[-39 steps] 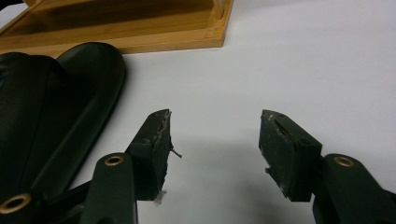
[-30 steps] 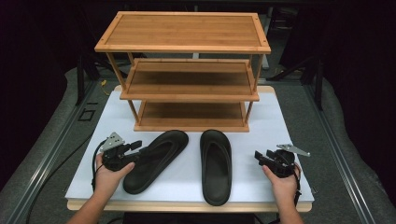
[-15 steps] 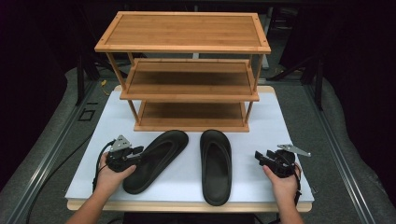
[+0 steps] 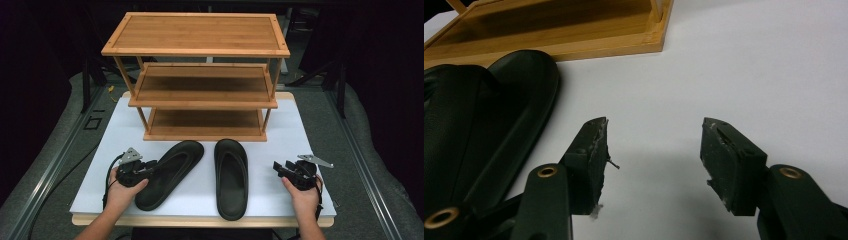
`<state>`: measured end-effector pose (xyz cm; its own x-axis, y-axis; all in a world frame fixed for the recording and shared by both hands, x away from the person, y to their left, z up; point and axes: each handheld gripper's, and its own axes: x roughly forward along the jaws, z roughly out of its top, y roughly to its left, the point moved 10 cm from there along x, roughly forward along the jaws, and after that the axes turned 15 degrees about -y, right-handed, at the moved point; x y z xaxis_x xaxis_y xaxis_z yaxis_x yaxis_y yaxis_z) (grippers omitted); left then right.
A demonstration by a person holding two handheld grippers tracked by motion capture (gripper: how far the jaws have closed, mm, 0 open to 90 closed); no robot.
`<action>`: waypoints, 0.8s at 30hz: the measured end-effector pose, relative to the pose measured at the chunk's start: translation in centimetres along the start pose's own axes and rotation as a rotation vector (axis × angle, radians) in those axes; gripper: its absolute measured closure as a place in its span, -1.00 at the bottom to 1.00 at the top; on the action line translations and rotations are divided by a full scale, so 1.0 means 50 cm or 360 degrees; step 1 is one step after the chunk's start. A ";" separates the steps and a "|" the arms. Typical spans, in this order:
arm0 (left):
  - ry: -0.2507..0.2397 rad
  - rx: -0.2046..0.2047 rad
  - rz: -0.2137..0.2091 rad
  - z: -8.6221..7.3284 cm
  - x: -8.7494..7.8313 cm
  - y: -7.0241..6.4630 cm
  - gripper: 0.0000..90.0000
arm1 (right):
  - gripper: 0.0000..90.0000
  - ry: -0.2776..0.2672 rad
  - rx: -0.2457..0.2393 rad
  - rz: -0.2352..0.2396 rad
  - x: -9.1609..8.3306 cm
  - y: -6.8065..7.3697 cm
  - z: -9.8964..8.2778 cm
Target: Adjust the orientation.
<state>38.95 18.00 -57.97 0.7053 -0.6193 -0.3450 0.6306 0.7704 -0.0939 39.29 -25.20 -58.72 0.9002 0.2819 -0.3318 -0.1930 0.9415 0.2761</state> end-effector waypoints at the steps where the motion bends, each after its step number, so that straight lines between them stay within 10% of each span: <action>1: -0.0002 0.0003 -0.0007 0.000 0.000 0.000 0.49 | -0.01 -0.0002 0.0000 0.0001 0.000 0.000 0.000; 17: 0.0030 0.0036 -0.0032 0.001 -0.013 0.013 0.73 | -0.01 -0.0004 0.0012 0.0008 0.003 0.002 0.002; 24: 0.0019 -0.0048 -0.0008 0.004 -0.015 0.017 0.82 | 0.00 -0.0018 0.0021 0.0001 0.005 0.001 0.003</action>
<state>39.02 19.09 -57.63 0.6980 -0.6215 -0.3557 0.6241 0.7715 -0.1235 39.54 -25.10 -58.65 0.9043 0.2806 -0.3216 -0.1888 0.9387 0.2883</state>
